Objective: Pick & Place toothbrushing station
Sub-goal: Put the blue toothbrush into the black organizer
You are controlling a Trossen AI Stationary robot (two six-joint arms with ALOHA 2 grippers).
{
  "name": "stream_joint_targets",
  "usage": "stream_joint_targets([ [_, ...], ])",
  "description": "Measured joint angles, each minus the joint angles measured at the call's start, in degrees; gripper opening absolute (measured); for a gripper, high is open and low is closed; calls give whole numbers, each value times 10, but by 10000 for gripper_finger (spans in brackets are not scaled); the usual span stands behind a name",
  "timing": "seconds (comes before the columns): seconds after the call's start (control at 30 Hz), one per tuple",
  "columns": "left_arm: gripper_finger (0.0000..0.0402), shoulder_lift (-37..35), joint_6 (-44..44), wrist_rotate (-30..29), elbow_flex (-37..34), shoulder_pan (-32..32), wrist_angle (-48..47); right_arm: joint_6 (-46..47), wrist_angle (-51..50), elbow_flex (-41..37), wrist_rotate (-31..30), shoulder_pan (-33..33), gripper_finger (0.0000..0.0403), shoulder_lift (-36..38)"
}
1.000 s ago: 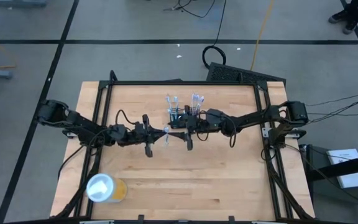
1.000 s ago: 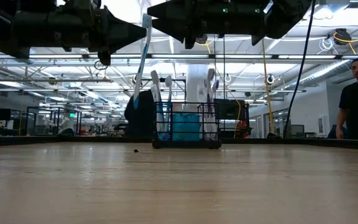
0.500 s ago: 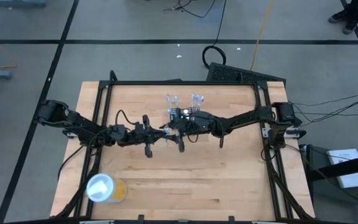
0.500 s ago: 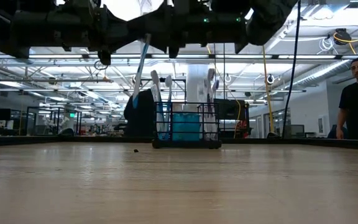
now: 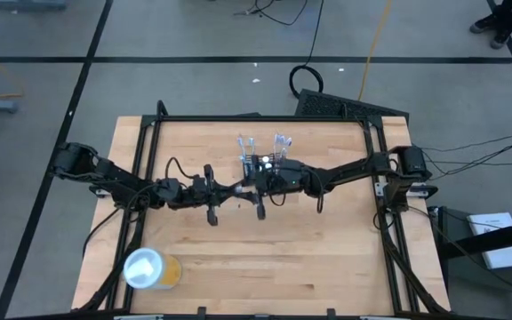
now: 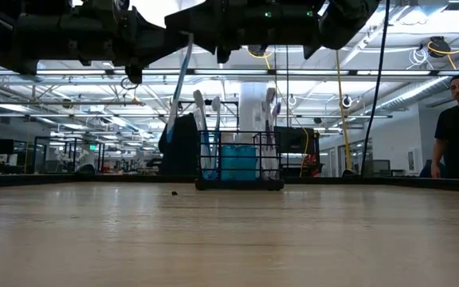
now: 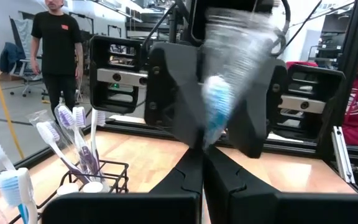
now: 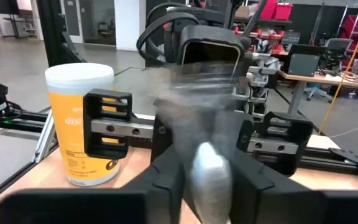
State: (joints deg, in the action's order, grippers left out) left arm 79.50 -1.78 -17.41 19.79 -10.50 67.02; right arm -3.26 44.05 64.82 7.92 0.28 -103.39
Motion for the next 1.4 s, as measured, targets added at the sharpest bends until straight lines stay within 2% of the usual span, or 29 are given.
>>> stream_joint_targets([
  [0.13, 0, 0, 0, 1, 0, 0, 0, -14, 2, 0, -1, 5, 32, 0],
  [0.17, 0, 0, 0, 2, 0, 0, 0, -21, 2, 0, -1, 5, 30, 0],
  [0.43, 0, 0, 5, 14, 0, 0, 0, -28, 0, 0, 13, 6, 30, 1],
  [0.63, 1, 0, 24, 18, 2, 0, -9, -42, -58, -1, 6, 5, 30, 36],
  [0.97, 44, -1, 39, 5, -1, 11, -40, -60, -84, -1, -14, 8, 30, 69],
  [1.1, 65, -34, 46, 7, -1, 11, -110, -65, -94, -1, -19, 7, 30, 68],
  [1.17, 74, -56, 47, 6, 0, 11, -174, -67, -99, -1, -22, 5, 30, 69],
  [1.4, 81, -181, 41, -13, -1, -1, -382, -82, -125, -1, -36, -10, 30, 96],
])
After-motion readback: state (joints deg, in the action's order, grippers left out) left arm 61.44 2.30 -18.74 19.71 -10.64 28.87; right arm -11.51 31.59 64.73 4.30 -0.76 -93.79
